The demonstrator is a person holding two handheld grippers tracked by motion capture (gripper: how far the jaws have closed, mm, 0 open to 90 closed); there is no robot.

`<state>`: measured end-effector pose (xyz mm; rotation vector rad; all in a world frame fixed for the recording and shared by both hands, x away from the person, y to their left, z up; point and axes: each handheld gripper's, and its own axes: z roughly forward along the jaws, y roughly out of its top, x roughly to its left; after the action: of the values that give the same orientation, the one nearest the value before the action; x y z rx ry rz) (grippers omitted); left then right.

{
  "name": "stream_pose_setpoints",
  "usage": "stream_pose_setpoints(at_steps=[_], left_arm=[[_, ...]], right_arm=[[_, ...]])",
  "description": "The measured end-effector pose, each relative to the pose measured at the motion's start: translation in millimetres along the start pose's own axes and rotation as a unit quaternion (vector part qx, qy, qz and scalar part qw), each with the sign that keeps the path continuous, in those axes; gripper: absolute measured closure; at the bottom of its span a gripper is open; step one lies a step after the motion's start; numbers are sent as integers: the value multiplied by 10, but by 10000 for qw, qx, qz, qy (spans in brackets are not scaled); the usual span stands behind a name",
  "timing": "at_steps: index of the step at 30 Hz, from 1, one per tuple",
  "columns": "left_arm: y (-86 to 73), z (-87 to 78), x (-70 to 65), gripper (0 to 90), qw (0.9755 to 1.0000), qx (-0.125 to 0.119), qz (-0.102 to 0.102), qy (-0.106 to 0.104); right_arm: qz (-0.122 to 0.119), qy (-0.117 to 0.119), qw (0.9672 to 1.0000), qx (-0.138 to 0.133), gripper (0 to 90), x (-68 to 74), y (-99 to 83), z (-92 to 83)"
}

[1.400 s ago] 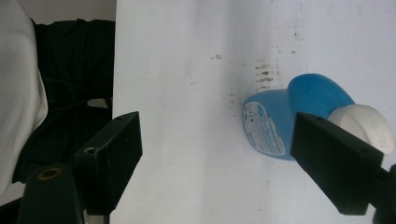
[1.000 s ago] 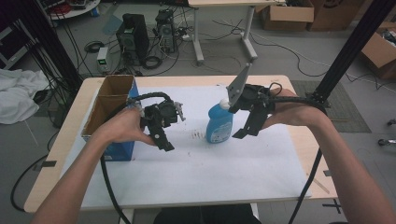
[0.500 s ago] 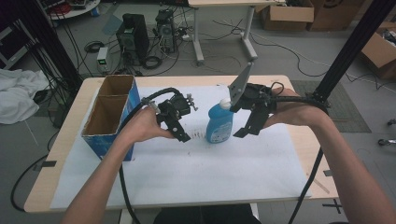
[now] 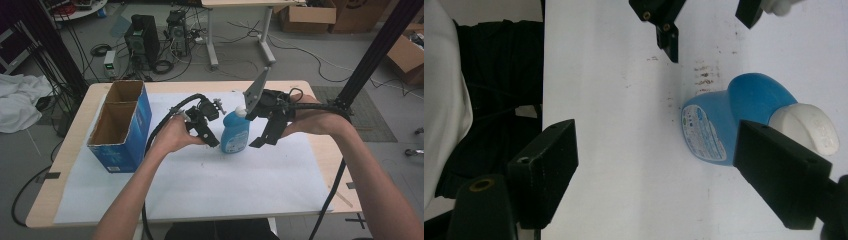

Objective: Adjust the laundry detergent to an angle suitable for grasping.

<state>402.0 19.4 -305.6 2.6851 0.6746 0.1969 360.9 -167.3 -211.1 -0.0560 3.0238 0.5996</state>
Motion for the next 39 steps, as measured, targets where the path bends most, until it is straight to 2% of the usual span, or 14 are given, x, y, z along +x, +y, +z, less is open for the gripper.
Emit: stream_pose_setpoints(at_steps=[7,11,14,20,21,22,23,26,33,39], left_arm=[[135,74,26,156,9996,-242,-138,-39],[209,119,16,156,9986,-459,-236,70],[239,152,19,157,9976,-619,-308,3],[270,234,26,159,9968,-735,-322,-30],[273,253,20,159,9960,-805,-383,-67],[280,276,26,158,9956,-858,-348,-149],[280,276,26,159,9956,-858,-348,-149],[309,333,9,160,9934,-1032,-446,-240],[337,409,15,166,9920,-1142,-487,-248],[345,459,2,174,9918,-1151,-479,-290]], right_arm=[[-2,10,10000,16,181,4,1,4],[0,14,10000,6,181,7,4,8],[4,14,10000,7,181,12,2,8],[16,9,10000,-9,181,17,-13,-2],[16,9,10000,-4,181,17,-14,-2],[17,11,10000,1,181,17,-16,-1],[17,11,10000,1,181,17,-16,-1],[9,13,10000,-5,181,14,-19,5],[31,16,10000,-8,181,15,-26,4],[45,24,10000,-10,181,14,-35,8]])
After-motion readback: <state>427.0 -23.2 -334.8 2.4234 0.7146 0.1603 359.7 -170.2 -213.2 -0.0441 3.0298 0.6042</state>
